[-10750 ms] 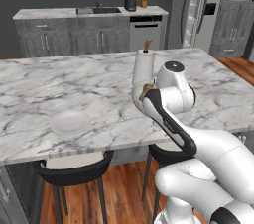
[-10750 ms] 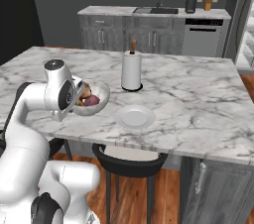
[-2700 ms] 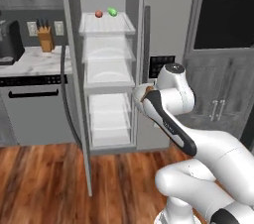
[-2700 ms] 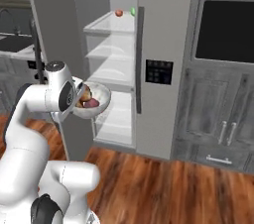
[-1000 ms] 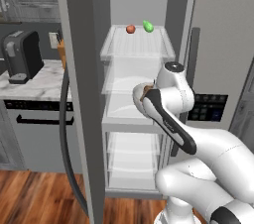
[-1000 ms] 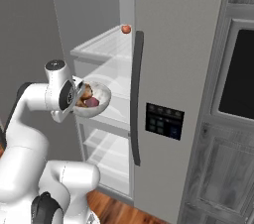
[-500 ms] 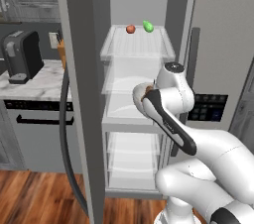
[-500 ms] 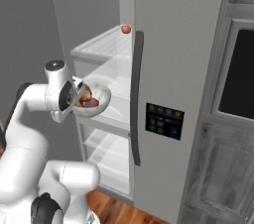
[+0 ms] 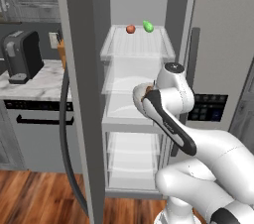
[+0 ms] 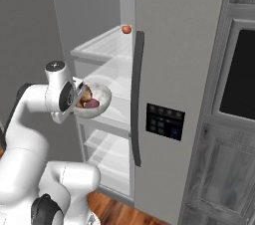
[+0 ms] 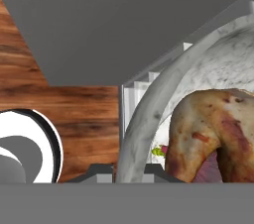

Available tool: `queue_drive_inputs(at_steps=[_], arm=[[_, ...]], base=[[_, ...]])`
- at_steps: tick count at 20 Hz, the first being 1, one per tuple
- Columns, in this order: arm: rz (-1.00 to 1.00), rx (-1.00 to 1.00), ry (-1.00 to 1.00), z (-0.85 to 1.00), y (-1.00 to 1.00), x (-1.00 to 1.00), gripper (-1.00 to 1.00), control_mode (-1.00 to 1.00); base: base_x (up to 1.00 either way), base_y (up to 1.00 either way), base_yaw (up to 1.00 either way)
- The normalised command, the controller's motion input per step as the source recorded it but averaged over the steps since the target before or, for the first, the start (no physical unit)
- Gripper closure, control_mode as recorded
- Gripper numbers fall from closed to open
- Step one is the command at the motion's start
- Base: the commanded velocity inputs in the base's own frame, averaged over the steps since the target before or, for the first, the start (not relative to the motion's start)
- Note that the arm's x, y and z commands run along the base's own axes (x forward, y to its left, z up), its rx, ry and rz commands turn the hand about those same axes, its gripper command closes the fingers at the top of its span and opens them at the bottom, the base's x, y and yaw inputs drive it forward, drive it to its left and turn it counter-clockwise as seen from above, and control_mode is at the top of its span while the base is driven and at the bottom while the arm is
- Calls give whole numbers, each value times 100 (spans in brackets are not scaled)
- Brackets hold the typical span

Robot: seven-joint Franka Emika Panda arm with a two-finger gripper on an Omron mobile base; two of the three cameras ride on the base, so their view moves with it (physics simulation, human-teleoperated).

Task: Pick the chicken drumstick and onion from their plates and place them in the bowl. Then put the bowl in the fridge.

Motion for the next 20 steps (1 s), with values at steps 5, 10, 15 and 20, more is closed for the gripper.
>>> queue_drive_inputs(at_steps=[5,10,15,20], arm=[[0,0,0,0,0,0,100,-100],[3,-1,2,0,-1,1,100,-100],[15,-1,3,37,-3,9,100,-100],[9,-8,11,65,-1,0,100,-100]], base=[[0,0,0],[0,0,0],[0,0,0],[0,0,0]])
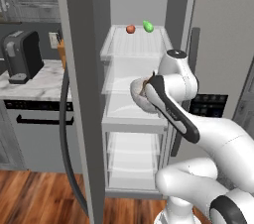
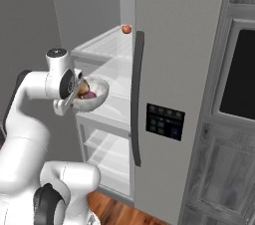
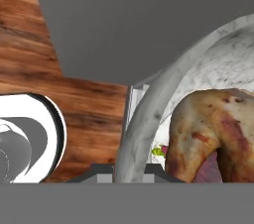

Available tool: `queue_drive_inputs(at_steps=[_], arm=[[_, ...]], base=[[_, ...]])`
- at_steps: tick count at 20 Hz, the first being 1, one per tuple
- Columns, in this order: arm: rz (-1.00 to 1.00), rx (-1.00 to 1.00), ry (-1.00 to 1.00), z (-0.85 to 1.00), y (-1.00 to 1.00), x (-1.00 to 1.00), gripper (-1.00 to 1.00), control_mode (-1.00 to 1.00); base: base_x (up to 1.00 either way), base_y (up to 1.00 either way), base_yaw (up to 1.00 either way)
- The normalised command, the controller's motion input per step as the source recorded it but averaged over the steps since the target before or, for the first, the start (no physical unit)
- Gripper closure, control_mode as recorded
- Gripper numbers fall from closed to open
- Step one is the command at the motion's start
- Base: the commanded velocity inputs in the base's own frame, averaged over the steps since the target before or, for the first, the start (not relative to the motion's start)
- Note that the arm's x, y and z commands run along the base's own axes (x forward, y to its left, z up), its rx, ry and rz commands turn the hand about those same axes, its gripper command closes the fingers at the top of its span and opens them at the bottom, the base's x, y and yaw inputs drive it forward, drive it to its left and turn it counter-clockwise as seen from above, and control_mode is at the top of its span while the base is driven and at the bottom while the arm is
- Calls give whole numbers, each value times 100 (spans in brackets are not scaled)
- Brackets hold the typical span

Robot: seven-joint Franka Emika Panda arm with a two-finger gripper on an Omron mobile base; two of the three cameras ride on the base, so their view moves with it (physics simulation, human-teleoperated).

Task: Pick the chicken drumstick and onion from their plates and place them in the bowl. Then put the bowl in the fridge.

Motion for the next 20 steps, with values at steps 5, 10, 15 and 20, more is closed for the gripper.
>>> queue_drive_inputs(at_steps=[5,10,15,20], arm=[[1,-15,4,53,-9,0,100,-100],[0,-16,1,34,-11,11,100,-100],[0,-9,-8,6,-12,17,100,-100],[0,2,-27,31,-17,7,100,-100]], base=[[0,0,0],[0,0,0],[0,0,0],[0,0,0]])
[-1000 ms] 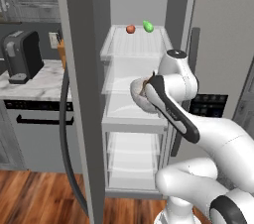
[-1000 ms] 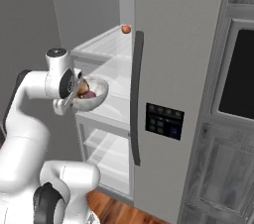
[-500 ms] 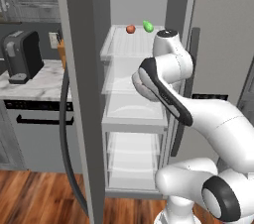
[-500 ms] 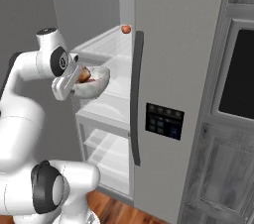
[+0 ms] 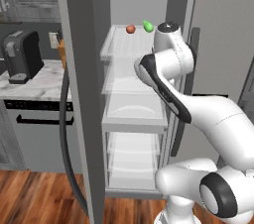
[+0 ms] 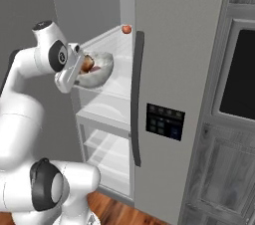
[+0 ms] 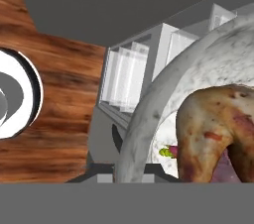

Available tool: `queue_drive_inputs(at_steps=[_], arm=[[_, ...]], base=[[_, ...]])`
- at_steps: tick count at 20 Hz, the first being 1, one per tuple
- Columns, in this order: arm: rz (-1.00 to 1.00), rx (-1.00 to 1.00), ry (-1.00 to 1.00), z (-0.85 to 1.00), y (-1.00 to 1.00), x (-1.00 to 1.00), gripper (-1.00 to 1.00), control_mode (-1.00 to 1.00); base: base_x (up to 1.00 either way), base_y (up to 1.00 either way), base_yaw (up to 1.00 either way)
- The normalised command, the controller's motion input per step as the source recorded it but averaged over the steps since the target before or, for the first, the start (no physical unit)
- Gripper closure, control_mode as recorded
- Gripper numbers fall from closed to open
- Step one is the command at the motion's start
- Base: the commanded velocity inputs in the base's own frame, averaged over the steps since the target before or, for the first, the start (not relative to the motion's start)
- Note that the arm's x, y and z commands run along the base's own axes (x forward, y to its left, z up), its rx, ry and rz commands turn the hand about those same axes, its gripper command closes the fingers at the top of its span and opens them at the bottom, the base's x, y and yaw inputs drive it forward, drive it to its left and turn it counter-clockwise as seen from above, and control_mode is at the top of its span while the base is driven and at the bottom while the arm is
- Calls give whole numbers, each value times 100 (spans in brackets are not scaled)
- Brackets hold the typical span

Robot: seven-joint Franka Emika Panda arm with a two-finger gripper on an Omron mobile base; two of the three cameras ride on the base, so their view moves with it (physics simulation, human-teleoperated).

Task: Pick the chicken drumstick and onion from their plates and place them in the bowl. Then put the bowl in the fridge.

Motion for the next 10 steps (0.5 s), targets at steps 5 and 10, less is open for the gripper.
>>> queue_drive_inputs(at_steps=[5,10], arm=[[0,3,-20,34,-9,5,100,-100],[0,2,-3,36,0,28,100,-100]], base=[[0,0,0],[0,0,0]])
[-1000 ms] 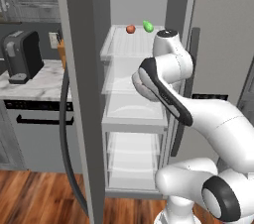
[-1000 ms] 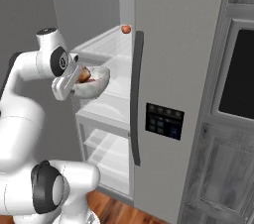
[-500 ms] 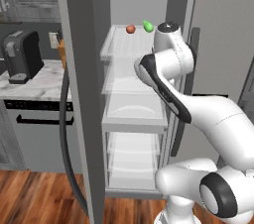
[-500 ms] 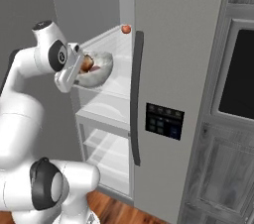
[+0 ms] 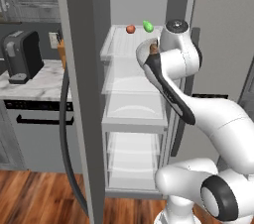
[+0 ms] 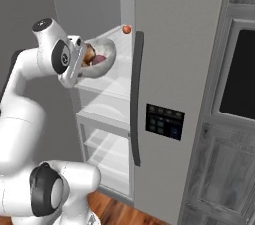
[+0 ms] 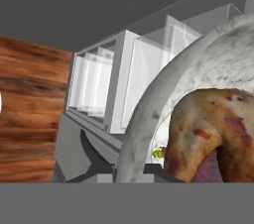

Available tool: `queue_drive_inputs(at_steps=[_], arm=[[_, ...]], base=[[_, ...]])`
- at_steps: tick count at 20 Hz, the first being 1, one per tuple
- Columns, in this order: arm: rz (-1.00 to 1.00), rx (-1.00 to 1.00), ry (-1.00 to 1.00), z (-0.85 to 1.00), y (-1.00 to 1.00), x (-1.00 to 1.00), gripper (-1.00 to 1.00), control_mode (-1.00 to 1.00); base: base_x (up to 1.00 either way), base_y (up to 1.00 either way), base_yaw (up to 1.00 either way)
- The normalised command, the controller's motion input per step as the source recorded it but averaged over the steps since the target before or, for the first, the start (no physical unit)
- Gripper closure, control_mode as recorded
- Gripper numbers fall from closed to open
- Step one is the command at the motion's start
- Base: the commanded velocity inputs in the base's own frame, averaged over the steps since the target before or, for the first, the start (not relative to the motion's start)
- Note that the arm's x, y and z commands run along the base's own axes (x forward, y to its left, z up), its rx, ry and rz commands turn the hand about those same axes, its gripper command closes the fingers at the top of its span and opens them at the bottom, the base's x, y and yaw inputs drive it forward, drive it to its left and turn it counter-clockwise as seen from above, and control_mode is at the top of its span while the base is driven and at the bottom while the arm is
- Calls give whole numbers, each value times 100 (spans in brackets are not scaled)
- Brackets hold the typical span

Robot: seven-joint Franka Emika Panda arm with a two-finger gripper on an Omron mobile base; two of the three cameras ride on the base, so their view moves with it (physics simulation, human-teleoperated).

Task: Pick the chicken drumstick and onion from their plates and place them in the bowl. Then put the bowl in the fridge.

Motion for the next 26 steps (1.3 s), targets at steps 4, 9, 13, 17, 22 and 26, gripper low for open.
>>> queue_drive_inputs(at_steps=[4,9,13,17,22,26], arm=[[0,10,1,36,2,48,100,-100],[0,3,13,17,-3,65,100,-100],[0,2,7,1,0,60,100,-100],[0,0,0,0,1,52,100,-100],[0,0,0,-2,-1,47,100,-100],[0,0,0,-12,-6,45,100,-100]], base=[[0,0,0],[0,0,0],[0,0,0],[0,0,0],[0,0,0],[0,0,0]])
